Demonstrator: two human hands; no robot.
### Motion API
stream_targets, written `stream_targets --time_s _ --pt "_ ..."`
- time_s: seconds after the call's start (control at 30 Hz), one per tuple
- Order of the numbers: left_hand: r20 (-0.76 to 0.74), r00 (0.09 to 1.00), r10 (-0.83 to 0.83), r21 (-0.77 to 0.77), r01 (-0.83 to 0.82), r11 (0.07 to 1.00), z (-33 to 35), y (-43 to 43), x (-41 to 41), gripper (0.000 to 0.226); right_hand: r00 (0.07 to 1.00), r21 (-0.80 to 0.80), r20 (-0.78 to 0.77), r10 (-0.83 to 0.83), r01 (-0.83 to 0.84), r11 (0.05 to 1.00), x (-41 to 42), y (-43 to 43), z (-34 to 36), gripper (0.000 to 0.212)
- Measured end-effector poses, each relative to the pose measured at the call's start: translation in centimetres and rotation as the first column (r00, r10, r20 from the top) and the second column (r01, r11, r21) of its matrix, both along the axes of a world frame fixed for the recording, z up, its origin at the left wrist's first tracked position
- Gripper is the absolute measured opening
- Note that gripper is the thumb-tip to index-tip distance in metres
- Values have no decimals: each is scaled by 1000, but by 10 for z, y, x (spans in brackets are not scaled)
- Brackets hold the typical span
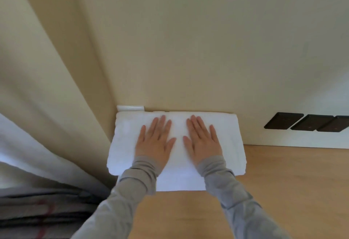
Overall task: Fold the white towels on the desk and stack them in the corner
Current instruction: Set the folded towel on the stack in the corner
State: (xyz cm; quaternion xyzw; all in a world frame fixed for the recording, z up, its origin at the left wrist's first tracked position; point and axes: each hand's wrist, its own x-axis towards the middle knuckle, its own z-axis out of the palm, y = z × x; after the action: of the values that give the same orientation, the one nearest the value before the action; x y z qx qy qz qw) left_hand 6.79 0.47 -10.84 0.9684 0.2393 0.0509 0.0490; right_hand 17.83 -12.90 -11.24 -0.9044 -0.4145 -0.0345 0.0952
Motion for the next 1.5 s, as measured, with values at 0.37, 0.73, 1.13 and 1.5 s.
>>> stream_targets --time_s 0.37,0.73,1.13,1.5 --pt "-94 995 -20 -49 16 999 -12 56 -32 83 987 -81 -104 -123 115 990 32 -61 -14 57" --pt "-93 952 -290 -2 291 957 -10 8 -46 106 950 -183 -39 309 -310 933 -14 -36 5 112" --pt "-240 967 -87 -9 88 996 -15 71 -81 116 999 -387 -2 40 -38 921 13 -71 -1 116" --pt "68 983 -171 -247 183 952 23 35 -51 66 931 49 -317 -178 204 978 -14 -99 42 55"
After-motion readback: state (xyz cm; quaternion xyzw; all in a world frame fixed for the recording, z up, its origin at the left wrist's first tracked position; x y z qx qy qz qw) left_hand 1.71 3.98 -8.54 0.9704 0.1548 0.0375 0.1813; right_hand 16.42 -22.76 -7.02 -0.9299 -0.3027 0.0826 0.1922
